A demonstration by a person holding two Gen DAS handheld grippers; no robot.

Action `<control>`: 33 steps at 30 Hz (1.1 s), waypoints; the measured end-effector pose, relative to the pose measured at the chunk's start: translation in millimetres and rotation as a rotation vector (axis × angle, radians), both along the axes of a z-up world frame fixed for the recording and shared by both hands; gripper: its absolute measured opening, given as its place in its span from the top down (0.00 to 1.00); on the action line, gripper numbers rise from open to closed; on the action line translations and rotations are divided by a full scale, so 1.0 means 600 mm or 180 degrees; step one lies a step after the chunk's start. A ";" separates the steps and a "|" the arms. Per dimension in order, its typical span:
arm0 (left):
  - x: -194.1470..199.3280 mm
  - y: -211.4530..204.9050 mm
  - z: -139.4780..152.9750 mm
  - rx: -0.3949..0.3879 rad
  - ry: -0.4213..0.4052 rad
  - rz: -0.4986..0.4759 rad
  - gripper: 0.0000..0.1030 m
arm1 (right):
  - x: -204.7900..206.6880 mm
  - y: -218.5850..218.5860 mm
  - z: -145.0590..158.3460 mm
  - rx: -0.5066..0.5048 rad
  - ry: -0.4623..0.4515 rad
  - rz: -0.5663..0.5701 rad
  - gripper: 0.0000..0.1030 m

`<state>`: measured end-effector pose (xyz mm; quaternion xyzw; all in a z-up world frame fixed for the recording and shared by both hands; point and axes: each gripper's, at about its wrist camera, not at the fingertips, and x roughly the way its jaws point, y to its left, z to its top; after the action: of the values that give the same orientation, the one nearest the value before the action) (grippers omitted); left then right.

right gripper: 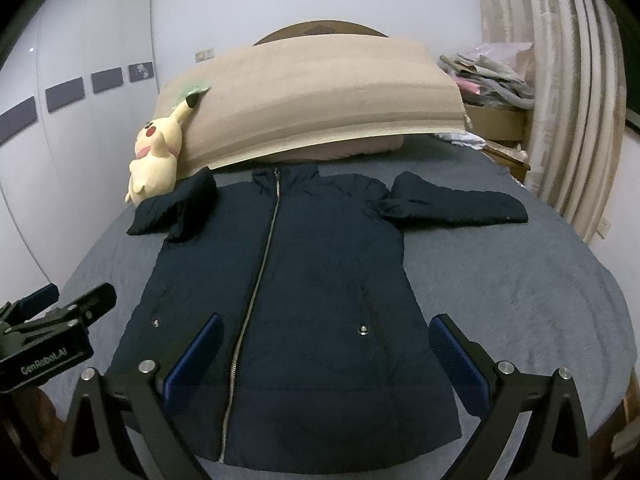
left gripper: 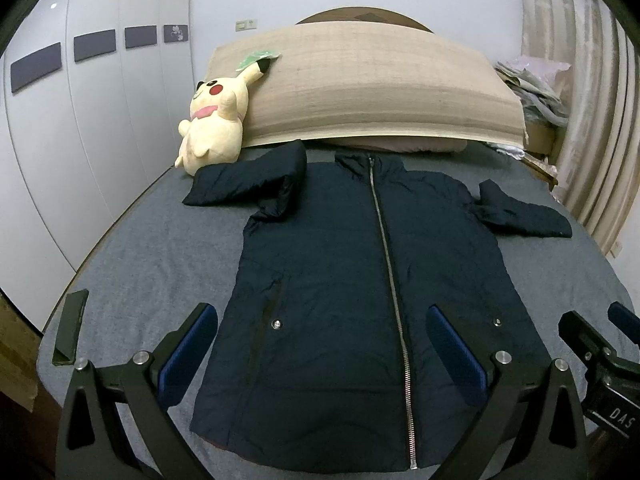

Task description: Fold large clothes

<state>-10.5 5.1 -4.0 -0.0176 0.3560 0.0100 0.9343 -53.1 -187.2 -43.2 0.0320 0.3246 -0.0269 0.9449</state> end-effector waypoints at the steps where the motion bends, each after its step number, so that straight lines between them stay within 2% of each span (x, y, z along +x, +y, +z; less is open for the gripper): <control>1: 0.000 -0.001 0.000 0.0003 0.0001 -0.0001 0.00 | 0.001 0.000 0.001 0.0002 -0.0001 -0.0002 0.00; 33: -0.002 0.000 -0.003 0.0031 0.0005 0.0019 0.00 | 0.008 0.002 0.012 -0.0003 -0.0026 0.0024 0.00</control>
<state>-11.8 5.3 -6.0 -0.0141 0.3566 0.0145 0.9340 -48.5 -185.9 -35.8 0.0304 0.3209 -0.0233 0.9463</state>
